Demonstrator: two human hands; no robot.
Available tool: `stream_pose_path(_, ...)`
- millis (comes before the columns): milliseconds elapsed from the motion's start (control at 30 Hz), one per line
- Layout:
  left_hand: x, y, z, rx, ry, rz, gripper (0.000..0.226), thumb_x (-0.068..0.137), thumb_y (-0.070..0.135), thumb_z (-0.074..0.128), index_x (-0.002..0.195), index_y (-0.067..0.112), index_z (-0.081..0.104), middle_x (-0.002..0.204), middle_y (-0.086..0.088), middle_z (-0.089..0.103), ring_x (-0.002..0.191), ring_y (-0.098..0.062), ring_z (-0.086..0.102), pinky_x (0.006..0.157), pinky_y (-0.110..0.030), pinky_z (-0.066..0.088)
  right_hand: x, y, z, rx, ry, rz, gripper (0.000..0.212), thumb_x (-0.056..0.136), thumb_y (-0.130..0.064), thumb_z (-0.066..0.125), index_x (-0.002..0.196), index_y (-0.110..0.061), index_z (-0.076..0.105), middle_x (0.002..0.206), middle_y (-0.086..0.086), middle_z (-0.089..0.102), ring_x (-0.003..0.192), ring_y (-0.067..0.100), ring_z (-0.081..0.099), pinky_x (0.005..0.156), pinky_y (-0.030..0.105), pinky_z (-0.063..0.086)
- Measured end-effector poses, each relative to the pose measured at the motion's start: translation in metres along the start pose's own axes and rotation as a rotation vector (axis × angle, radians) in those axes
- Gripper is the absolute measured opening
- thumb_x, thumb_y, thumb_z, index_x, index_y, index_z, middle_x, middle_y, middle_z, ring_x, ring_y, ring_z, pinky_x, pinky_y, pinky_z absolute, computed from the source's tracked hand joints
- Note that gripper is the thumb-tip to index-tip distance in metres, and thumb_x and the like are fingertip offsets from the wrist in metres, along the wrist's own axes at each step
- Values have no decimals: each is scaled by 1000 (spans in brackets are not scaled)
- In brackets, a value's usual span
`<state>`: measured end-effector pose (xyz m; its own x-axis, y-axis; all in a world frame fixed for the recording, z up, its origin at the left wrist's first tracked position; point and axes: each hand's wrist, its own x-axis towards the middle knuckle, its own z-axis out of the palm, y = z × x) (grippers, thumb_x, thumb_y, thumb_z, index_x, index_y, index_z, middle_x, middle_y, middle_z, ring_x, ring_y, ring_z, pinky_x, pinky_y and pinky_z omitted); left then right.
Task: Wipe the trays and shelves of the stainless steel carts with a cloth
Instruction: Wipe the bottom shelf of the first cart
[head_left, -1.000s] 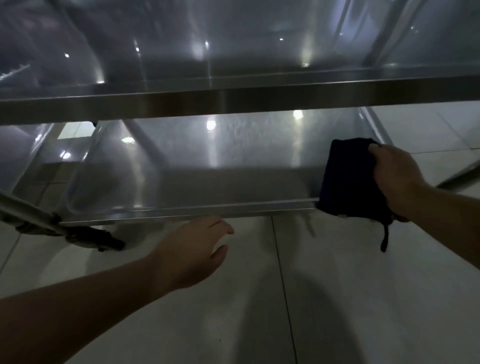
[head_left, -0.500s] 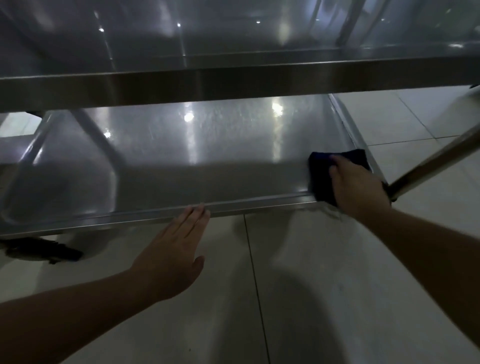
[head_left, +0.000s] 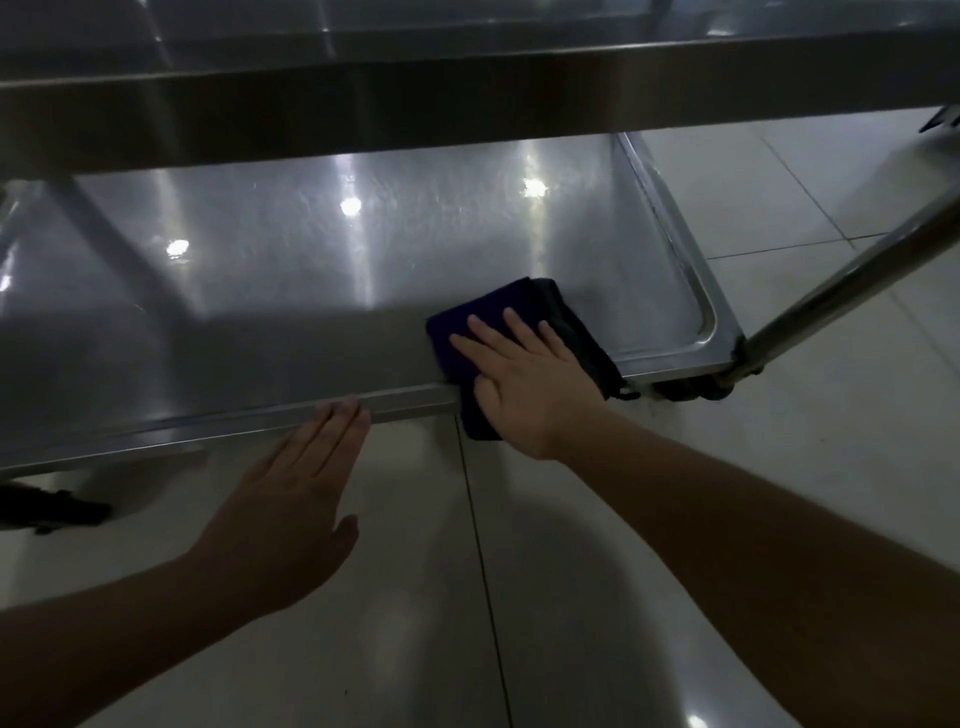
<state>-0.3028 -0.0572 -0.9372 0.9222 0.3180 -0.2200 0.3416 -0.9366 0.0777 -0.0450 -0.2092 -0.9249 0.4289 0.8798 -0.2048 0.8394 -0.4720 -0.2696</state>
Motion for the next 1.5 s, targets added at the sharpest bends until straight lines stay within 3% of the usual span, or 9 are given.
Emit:
stream_pose_path(300, 2, 3, -4, 11, 35, 15, 98, 79, 47, 48, 165, 16, 13, 173, -3, 11, 159, -18, 8, 125, -44, 24, 2, 129, -39, 28, 94, 593, 63, 103, -43, 26, 164, -33, 11, 174, 0, 4, 159, 34, -1, 127, 55, -1)
stream_pose_path(500, 5, 1, -7, -13, 11, 15, 102, 77, 43, 57, 165, 19, 10, 173, -1, 8, 159, -19, 6, 125, -45, 23, 27, 140, -49, 103, 75, 664, 66, 104, -43, 23, 165, -30, 2, 173, 2, -7, 157, 37, -15, 126, 55, -9)
stream_pose_path(667, 5, -5, -9, -7, -17, 43, 106, 79, 47, 57, 165, 21, 2, 173, 2, -2, 159, -17, -2, 126, -41, 17, 70, 89, -41, 64, 71, 494, 68, 103, -47, 27, 165, -28, 7, 174, 0, -3, 158, 37, -6, 127, 53, -2)
stream_pose_path(800, 6, -7, -9, -5, -33, 52, 107, 81, 49, 57, 165, 22, -4, 173, 4, -7, 159, -15, -8, 126, -40, 16, 87, -1, -18, -46, 16, 146, 68, 104, -48, 27, 166, -29, 5, 174, -2, -2, 159, 34, -5, 127, 50, -1)
stream_pose_path(933, 5, -7, -11, 16, -39, 42, 108, 91, 50, 56, 157, 31, -28, 163, 13, -35, 149, -4, -34, 121, -27, -10, 80, -39, -8, -87, -41, -118, 65, 105, -49, 26, 165, -34, 4, 173, -8, -4, 159, 25, -9, 128, 46, -6)
stream_pose_path(1000, 6, -7, -13, 3, -29, 48, 109, 90, 48, 58, 158, 31, -25, 165, 13, -32, 150, -3, -32, 121, -28, -9, 82, -24, -14, -96, -43, -124, 64, 105, -50, 27, 164, -38, 5, 173, -10, -3, 159, 22, -8, 128, 46, -7)
stream_pose_path(1200, 3, -9, -13, -16, -40, 62, 104, 80, 48, 53, 165, 24, -1, 173, 5, -4, 159, -13, -5, 126, -42, 20, 86, 91, -44, -78, 96, 308, 68, 101, -50, 34, 164, -34, 14, 174, -3, 7, 159, 32, 5, 126, 54, 3)
stream_pose_path(1333, 2, -9, -13, -28, -31, 57, 102, 79, 51, 46, 165, 26, -2, 173, 7, -6, 159, -12, -5, 127, -42, 21, 64, 162, -69, -24, 90, 559, 68, 102, -51, 27, 164, -30, 11, 174, 2, 3, 158, 37, -2, 127, 54, 1)
stream_pose_path(1500, 2, -7, -14, 0, -58, 55, 104, 80, 54, 46, 165, 25, -7, 173, 6, -9, 159, -14, -5, 127, -44, 19, 72, 144, -63, 51, 109, 587, 70, 101, -50, 24, 165, -28, 6, 174, 2, -3, 157, 39, -9, 127, 55, -4)
